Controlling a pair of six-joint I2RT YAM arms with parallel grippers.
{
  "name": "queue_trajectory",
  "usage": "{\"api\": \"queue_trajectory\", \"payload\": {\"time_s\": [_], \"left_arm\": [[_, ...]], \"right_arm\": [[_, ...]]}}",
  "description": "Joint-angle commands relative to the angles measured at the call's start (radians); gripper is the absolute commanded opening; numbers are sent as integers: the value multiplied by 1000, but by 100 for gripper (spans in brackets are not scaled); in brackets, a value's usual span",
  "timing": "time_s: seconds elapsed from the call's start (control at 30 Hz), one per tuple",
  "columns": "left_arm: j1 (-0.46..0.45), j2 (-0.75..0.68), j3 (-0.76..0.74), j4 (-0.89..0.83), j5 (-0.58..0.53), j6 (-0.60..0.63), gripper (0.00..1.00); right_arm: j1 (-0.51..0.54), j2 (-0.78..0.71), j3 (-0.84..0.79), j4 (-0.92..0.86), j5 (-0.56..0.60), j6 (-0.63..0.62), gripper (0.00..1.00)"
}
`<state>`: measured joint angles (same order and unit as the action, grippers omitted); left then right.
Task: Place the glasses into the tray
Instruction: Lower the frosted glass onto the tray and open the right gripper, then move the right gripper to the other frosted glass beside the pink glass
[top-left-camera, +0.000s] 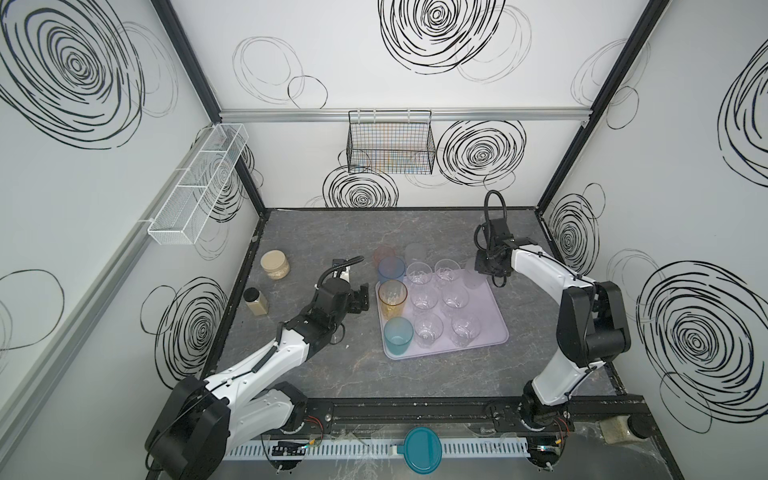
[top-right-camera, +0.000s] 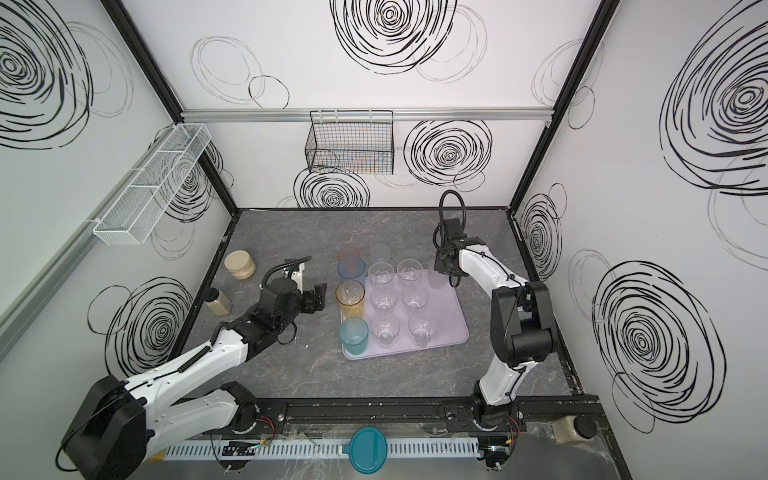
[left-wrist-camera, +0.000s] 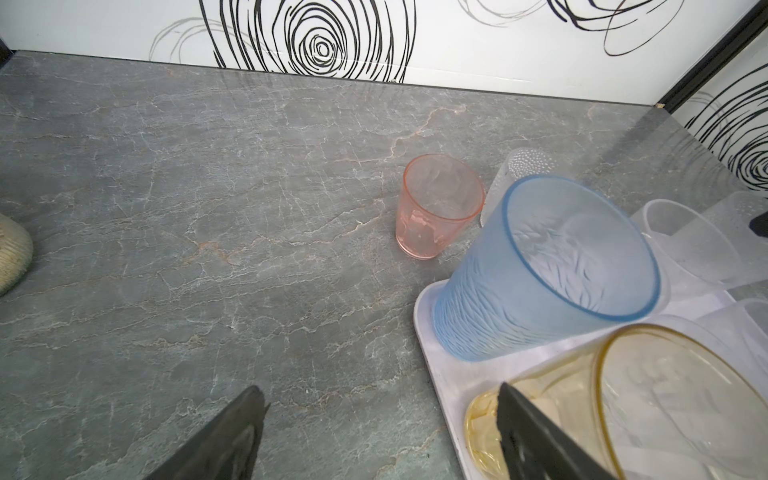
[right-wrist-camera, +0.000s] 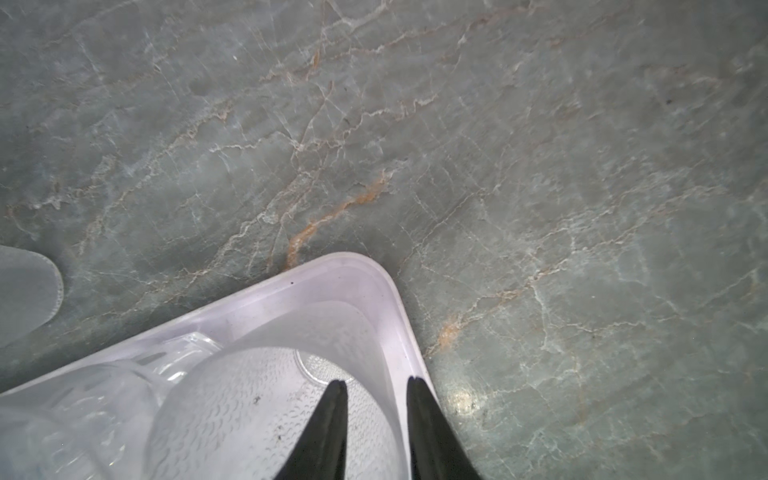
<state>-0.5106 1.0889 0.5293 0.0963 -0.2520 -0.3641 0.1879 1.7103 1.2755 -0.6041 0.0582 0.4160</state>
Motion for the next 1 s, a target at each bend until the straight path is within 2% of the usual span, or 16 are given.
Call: {"api": "queue_trajectory", "payload": {"time_s": [0.0, 0.1, 0.27, 0.4, 0.53, 0.7, 0.97], "left_arm": [[-3, 0, -10, 30, -18, -3, 90], [-4, 2, -11, 34, -17, -7, 90], [-6, 0, 33, 3, -4, -16, 90], [-13, -37, 32, 22, -7, -34, 90], [-3, -49, -4, 8, -18, -29, 91], [13, -55, -52, 36, 9, -55, 91], [43, -35, -47, 57, 48, -60, 91]], "right_arm": [[26, -47, 86, -75, 66, 6, 37], [61, -61, 161, -106, 89, 4, 40], [155, -19, 241, -24, 4, -23, 45], [204, 95, 345, 27, -88, -1, 48], [229, 232, 458, 3, -152, 38, 49], [274, 347, 535, 11, -169, 45, 50], [280, 473, 594, 1, -172, 47, 47]]}}
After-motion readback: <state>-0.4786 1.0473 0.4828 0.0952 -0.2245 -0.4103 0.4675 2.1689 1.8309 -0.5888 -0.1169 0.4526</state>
